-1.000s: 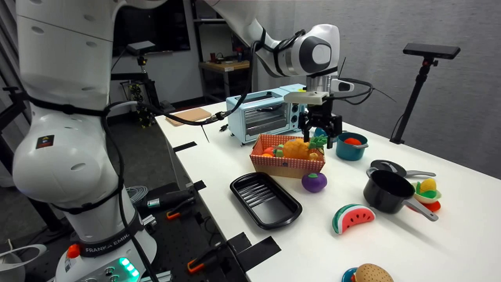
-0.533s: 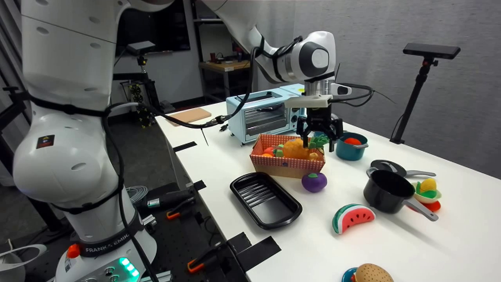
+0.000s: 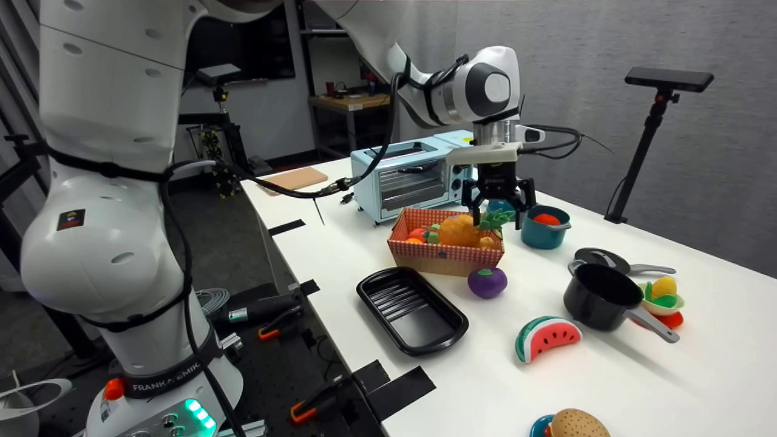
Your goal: Remove the pineapple plush toy from the box
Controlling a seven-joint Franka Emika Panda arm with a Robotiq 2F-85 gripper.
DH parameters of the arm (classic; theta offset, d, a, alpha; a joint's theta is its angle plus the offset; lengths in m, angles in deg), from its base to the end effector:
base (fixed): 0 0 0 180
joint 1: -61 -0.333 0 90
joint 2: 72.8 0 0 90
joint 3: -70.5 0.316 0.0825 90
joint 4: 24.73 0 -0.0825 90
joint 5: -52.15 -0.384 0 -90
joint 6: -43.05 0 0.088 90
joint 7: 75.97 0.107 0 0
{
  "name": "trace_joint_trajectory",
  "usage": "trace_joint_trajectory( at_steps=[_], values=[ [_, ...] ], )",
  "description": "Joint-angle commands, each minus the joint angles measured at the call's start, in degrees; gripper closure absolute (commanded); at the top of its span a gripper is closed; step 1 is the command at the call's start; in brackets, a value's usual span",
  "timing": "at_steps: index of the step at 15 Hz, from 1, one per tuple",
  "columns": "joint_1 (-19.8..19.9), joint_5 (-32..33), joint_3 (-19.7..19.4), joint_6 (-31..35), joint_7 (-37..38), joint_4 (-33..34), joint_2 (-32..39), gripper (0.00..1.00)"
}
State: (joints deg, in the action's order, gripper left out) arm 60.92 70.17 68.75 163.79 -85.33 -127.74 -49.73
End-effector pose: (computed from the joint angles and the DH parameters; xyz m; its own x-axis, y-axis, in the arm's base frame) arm 0.6371 -0.0317 0.3194 0.9461 0.2837 -0.1560 0.3148 -0.9185 0.2392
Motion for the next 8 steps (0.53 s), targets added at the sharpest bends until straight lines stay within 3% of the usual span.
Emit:
trace_joint_trajectory(
  at_steps=[1,3,4,5,8],
  values=[
    [-0.26,0.19,0.77,-0.94,-2.76,6.15,3.58,0.00],
    [-0.40,0.24,1.02,-1.05,-3.33,8.58,4.98,0.00],
    [-0.47,0.31,1.08,-1.07,-3.59,9.58,5.56,0.06],
    [-0.52,0.33,1.10,-1.02,-3.67,10.54,6.15,0.26],
    [-0.55,0.41,0.77,-1.04,-3.24,12.66,7.40,0.38]
  ],
)
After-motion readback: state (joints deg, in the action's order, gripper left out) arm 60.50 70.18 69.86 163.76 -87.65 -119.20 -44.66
